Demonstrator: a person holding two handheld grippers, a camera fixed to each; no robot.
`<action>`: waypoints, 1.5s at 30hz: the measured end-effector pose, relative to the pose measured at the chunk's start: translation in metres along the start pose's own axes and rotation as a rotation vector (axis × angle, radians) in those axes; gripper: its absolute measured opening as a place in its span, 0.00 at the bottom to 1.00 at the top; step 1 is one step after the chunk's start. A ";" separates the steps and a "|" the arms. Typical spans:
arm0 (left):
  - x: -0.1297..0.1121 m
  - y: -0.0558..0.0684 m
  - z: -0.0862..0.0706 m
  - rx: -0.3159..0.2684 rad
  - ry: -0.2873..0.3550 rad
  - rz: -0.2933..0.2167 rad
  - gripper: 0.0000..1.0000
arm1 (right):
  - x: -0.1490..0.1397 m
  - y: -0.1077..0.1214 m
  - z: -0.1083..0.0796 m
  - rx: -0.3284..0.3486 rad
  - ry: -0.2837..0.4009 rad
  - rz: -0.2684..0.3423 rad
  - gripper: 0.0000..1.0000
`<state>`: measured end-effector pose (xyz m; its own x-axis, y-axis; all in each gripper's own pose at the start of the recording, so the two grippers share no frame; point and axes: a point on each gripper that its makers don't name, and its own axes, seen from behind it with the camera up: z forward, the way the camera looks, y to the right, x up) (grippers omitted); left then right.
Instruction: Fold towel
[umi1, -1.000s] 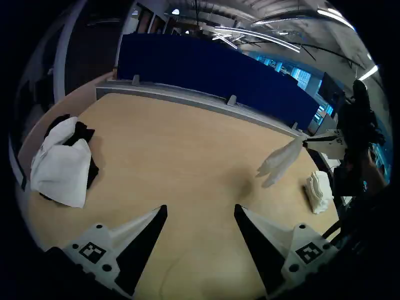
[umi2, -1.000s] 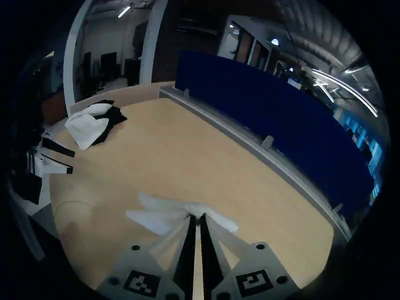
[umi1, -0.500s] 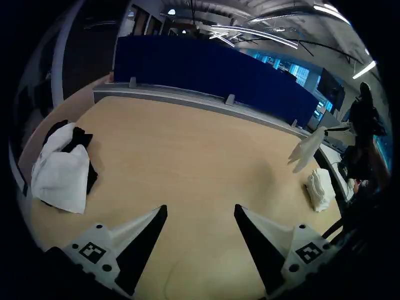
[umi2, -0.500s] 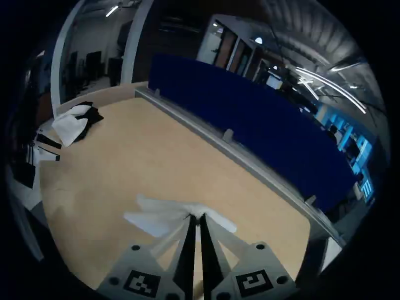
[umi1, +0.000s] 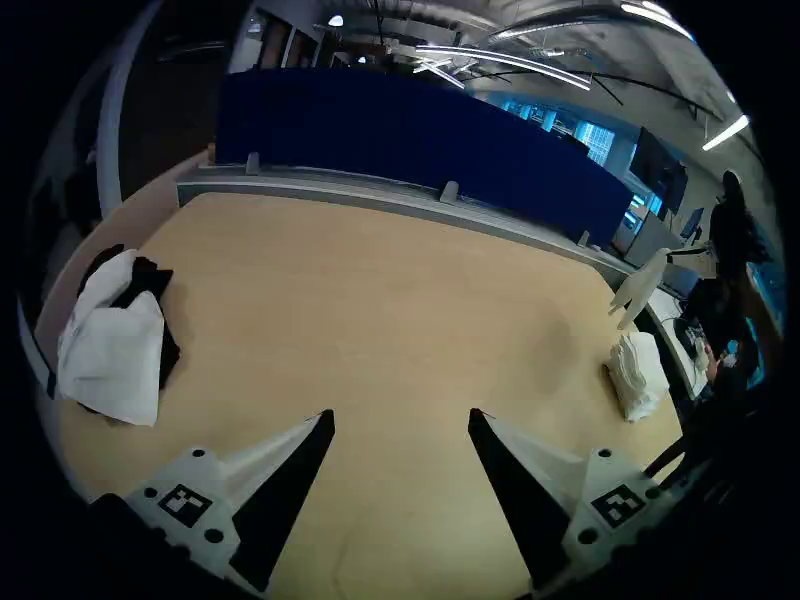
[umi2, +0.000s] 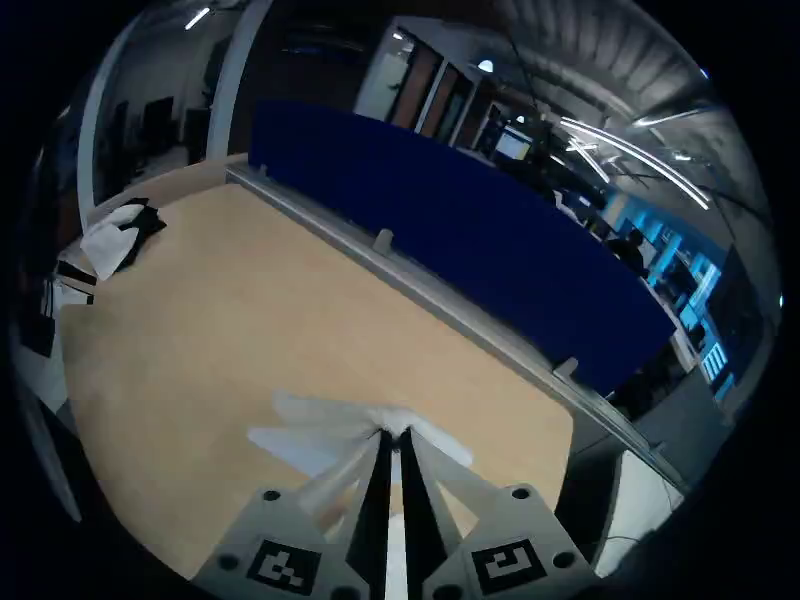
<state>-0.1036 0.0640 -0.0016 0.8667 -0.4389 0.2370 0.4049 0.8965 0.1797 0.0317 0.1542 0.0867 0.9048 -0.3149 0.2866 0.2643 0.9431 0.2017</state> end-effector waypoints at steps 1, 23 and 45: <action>0.000 0.002 0.001 0.000 -0.001 0.001 1.00 | -0.004 0.006 -0.001 -0.005 -0.006 0.000 0.06; 0.001 0.031 0.012 -0.014 -0.018 0.034 0.99 | -0.073 0.036 -0.013 -0.034 -0.091 0.025 0.06; -0.008 0.047 0.010 -0.046 -0.033 0.065 1.00 | -0.234 0.014 -0.069 -0.103 -0.255 0.263 0.06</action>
<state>-0.0945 0.1088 0.0139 0.8818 -0.3807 0.2784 0.3615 0.9247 0.1194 -0.1531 0.2485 -0.0421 0.8376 -0.0652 0.5424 0.0783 0.9969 -0.0012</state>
